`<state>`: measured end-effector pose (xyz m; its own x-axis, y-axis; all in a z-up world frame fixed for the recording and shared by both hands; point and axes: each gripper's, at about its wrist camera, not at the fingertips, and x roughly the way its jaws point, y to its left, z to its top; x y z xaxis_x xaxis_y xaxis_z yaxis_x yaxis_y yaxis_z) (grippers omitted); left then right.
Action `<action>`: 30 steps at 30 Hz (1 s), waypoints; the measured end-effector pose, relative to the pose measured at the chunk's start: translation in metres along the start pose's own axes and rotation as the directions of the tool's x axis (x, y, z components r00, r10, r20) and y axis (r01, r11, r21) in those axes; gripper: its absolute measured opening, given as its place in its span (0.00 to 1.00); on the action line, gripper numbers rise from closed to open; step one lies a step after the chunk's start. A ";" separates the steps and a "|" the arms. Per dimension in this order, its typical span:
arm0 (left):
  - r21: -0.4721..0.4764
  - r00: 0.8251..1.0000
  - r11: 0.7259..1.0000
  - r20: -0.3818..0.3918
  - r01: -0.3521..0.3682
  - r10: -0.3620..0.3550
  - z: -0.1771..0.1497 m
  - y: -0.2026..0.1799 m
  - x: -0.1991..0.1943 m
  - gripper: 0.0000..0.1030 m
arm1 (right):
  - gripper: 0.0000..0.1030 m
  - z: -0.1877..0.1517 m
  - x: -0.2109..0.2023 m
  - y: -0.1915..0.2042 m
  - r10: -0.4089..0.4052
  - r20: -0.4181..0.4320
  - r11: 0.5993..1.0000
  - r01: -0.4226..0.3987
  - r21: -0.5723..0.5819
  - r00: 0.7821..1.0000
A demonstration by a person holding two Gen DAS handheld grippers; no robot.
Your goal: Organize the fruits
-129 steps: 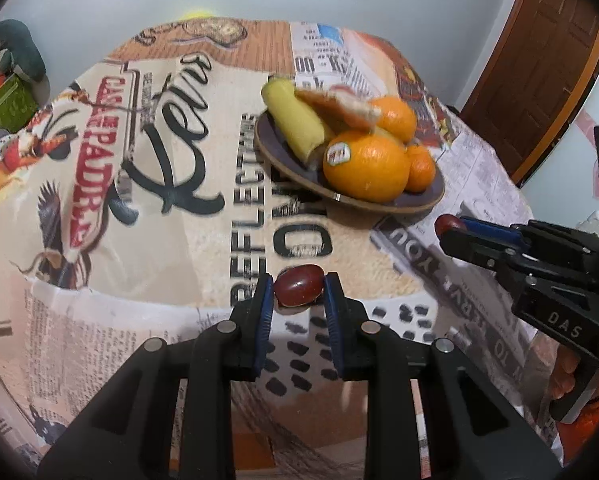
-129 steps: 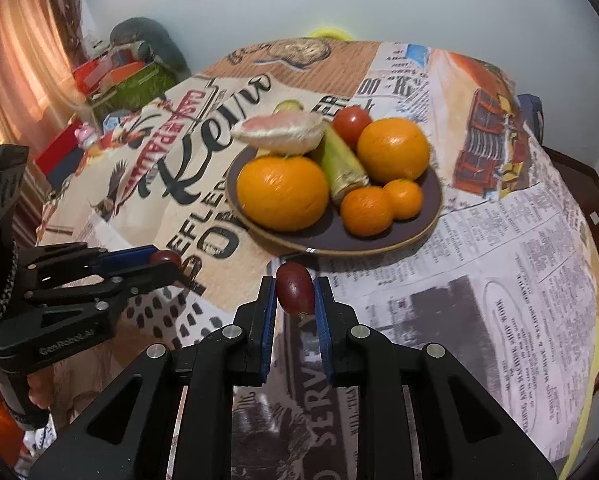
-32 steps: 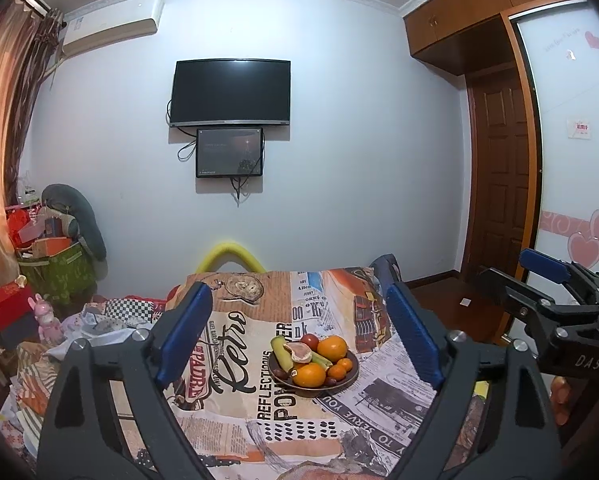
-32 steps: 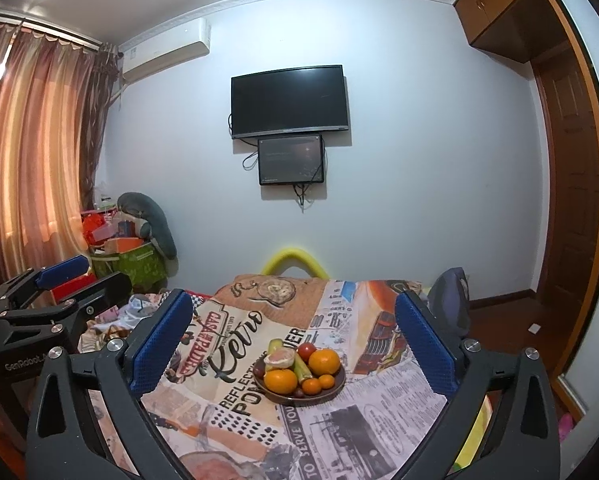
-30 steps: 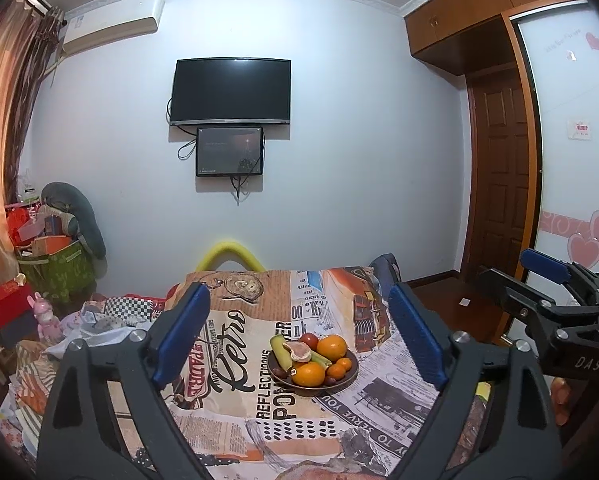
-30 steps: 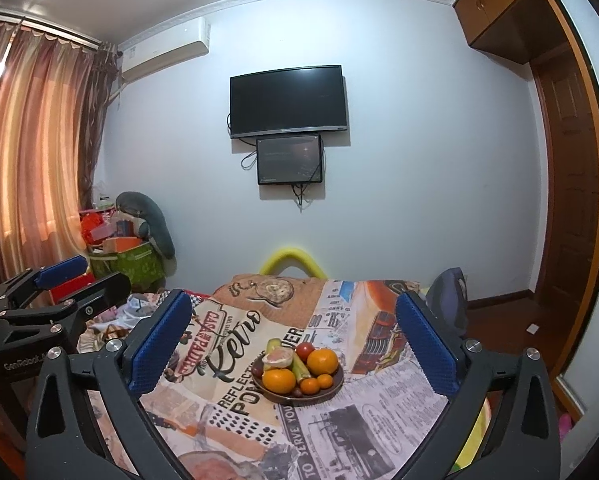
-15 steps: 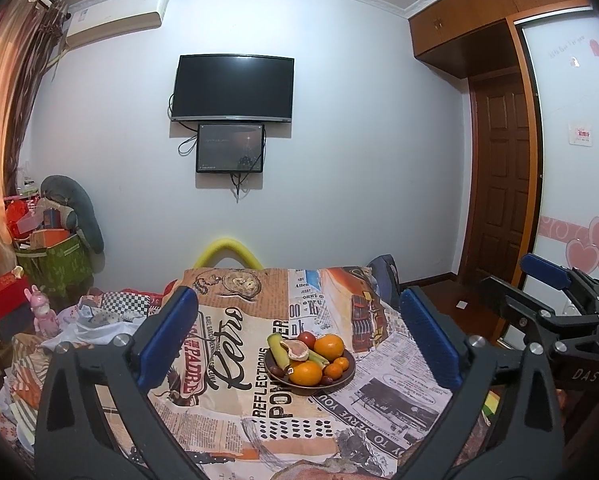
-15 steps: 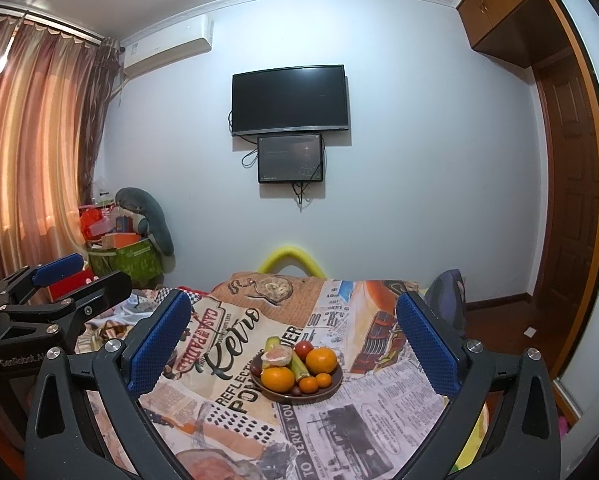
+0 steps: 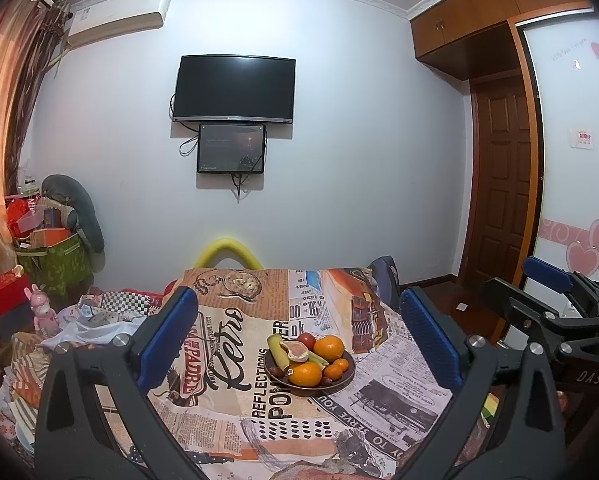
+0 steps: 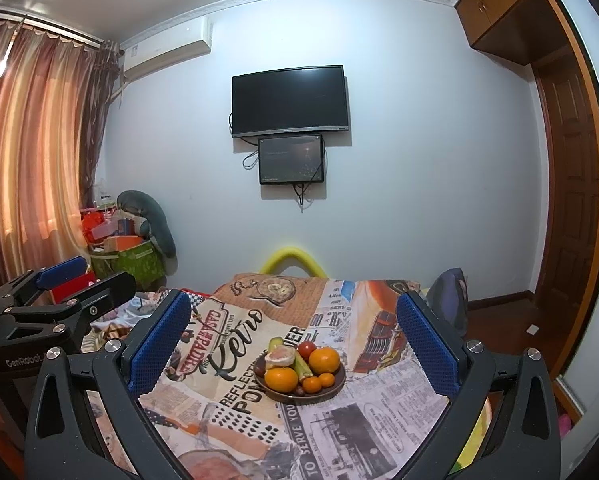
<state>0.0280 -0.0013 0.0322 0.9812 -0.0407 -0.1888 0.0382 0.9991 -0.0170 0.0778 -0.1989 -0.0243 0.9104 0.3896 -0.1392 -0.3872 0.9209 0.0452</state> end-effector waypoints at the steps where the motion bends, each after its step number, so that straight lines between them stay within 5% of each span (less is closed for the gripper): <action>1: -0.001 1.000 1.000 -0.001 0.001 -0.001 0.000 -0.001 0.000 1.00 | 1.00 0.000 -0.001 0.000 0.000 0.001 1.000 0.000 0.000 1.000; 30: 0.011 1.000 1.000 -0.020 0.023 -0.023 0.002 -0.009 0.002 1.00 | 1.00 0.002 0.001 -0.004 -0.002 -0.006 1.000 0.002 0.012 1.000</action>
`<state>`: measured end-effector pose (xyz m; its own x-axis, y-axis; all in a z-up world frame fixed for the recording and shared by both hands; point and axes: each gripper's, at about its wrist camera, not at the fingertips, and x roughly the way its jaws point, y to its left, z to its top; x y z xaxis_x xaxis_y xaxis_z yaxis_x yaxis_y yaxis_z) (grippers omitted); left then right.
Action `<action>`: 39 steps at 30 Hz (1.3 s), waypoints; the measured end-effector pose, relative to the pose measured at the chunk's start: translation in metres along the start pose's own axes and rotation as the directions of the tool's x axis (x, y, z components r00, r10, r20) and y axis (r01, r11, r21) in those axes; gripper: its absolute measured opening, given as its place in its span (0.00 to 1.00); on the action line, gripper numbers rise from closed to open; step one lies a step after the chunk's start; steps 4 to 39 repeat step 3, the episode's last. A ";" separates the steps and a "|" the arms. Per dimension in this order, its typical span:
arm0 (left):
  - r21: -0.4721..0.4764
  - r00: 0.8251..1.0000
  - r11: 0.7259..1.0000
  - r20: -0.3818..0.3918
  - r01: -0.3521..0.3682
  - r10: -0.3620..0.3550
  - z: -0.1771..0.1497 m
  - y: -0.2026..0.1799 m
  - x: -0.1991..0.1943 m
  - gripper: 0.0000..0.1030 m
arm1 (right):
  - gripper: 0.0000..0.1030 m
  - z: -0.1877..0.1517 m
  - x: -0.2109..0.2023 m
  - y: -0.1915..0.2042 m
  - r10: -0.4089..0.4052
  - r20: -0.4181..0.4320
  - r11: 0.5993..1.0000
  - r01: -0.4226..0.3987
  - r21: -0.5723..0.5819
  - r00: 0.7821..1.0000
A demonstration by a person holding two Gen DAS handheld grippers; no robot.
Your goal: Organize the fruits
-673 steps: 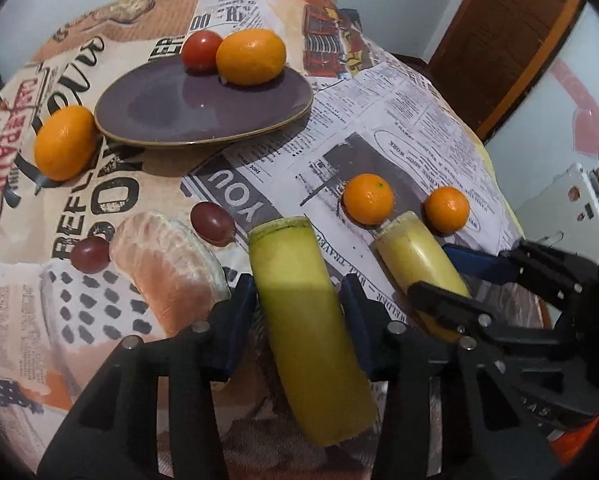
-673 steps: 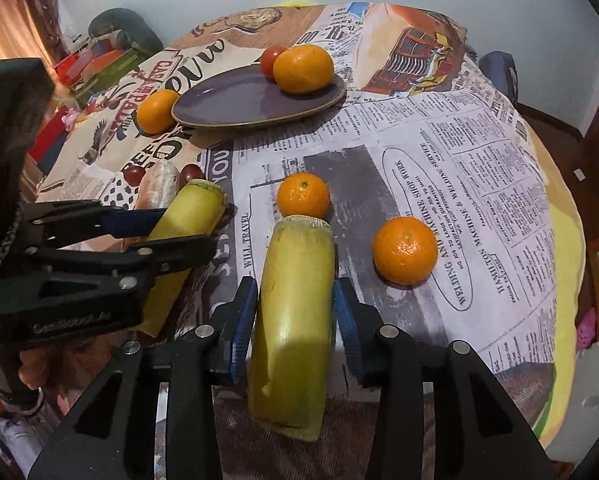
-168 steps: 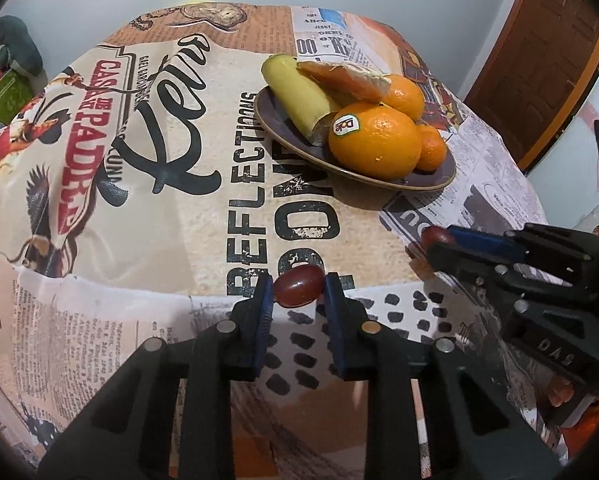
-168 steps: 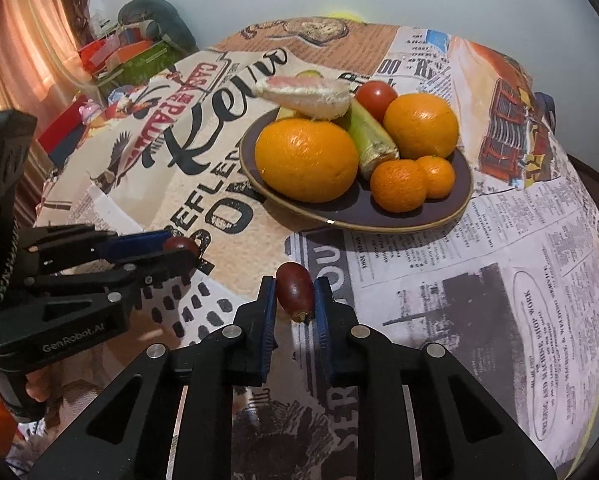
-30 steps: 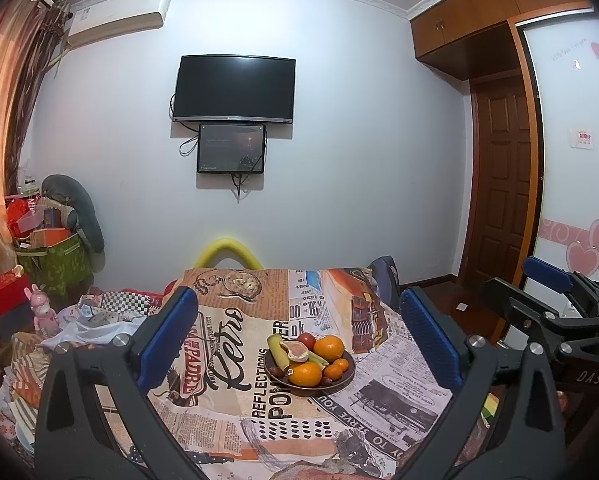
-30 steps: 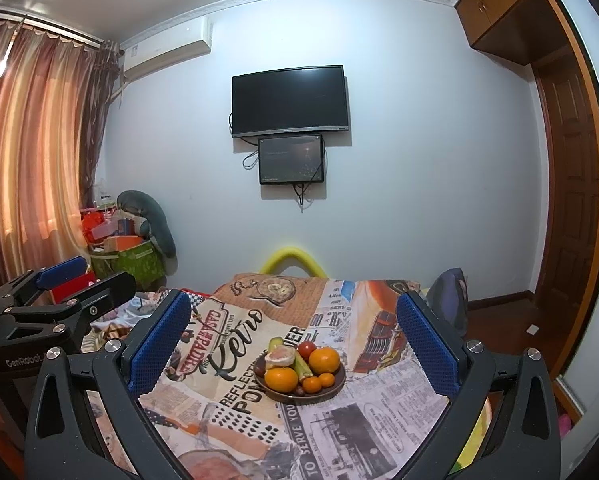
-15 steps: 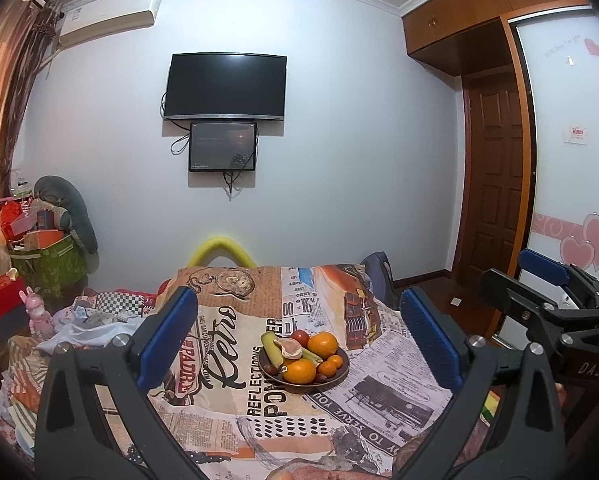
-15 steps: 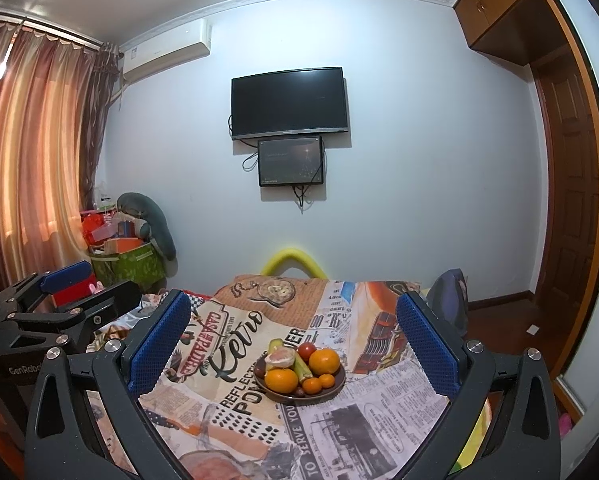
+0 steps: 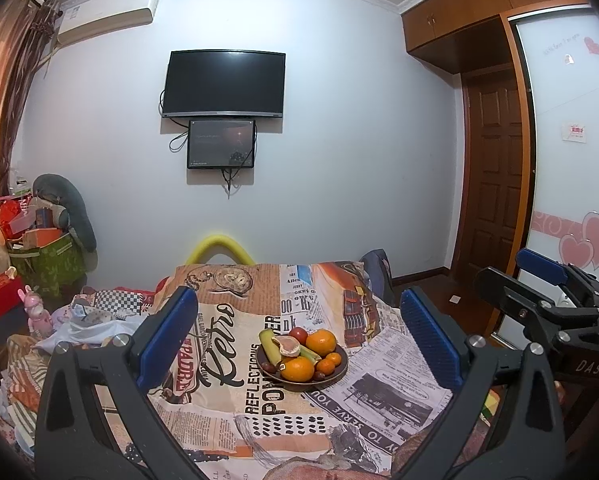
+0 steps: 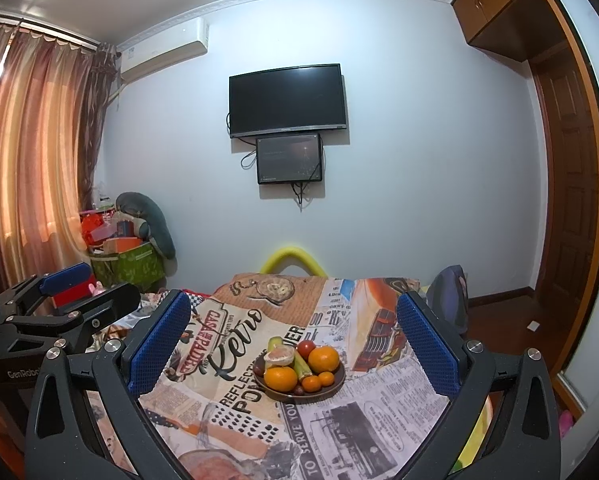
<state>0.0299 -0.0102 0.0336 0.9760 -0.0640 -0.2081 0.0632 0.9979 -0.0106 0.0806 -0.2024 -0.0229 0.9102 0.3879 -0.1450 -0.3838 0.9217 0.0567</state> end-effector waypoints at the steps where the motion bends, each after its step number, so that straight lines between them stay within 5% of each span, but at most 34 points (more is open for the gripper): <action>1: 0.000 1.000 1.000 0.002 0.000 0.000 0.000 0.000 0.000 1.00 | 1.00 0.000 0.000 0.000 -0.001 0.000 1.000 0.001 -0.001 1.000; 39: 0.002 1.000 1.000 0.000 -0.001 0.001 -0.001 0.000 0.002 1.00 | 1.00 -0.001 0.000 0.000 -0.002 -0.002 1.000 0.002 -0.002 1.000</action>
